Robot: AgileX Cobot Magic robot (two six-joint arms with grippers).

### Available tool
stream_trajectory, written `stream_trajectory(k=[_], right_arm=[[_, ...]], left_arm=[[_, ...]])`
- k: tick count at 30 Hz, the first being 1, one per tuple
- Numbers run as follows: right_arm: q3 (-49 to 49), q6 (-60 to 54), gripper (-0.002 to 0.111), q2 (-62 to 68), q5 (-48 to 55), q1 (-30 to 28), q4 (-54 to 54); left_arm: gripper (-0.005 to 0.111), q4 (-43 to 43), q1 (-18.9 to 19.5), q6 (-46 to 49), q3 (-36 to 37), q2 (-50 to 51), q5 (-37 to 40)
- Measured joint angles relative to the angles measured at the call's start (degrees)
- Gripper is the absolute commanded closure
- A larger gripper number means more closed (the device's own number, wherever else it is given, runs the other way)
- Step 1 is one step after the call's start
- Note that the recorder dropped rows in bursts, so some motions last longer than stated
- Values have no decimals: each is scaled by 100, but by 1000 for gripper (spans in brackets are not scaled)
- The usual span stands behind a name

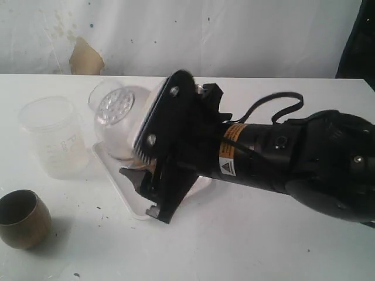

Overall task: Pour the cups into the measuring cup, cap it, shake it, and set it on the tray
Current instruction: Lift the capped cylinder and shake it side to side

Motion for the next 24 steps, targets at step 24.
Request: stream_trajectory(k=[24], right_arm=[[-13, 1556, 108, 456, -518, -110, 3215]], left_arm=[[107, 0, 0, 0, 0, 0, 0]])
